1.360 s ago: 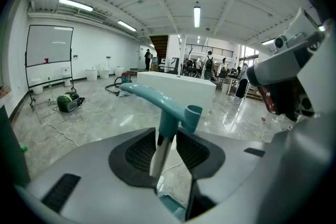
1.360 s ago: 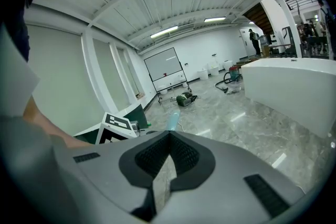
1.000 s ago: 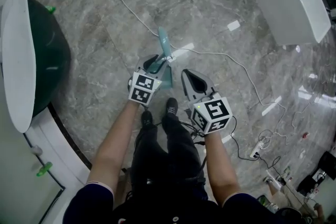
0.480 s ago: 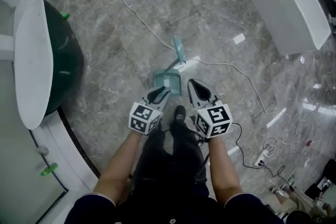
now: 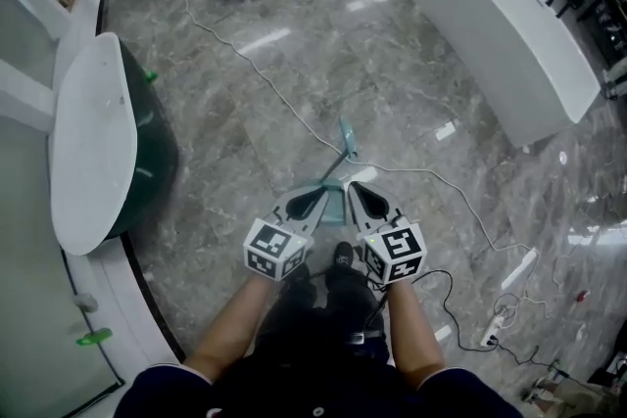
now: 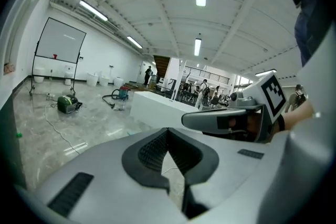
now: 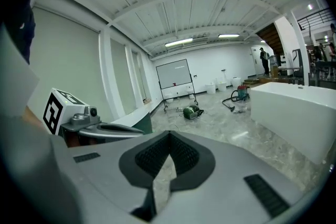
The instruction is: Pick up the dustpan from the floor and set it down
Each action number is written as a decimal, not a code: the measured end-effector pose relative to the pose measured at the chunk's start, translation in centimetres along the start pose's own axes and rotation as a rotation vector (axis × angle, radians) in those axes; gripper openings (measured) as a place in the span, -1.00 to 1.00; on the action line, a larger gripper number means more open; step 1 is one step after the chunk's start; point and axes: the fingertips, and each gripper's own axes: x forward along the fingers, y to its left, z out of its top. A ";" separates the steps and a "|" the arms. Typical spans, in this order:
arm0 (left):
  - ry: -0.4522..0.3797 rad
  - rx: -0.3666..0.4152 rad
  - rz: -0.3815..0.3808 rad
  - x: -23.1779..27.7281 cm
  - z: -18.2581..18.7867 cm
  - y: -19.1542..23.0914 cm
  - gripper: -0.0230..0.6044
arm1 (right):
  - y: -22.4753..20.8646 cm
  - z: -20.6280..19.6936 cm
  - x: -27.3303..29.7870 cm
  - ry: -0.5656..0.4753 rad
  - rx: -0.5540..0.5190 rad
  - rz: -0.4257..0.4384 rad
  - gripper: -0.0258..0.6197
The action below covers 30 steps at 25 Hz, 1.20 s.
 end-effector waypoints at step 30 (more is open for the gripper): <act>-0.136 0.102 -0.075 -8.3 10.2 -4.6 -0.88 | 8.7 11.3 -5.6 -0.239 -0.080 0.049 -0.91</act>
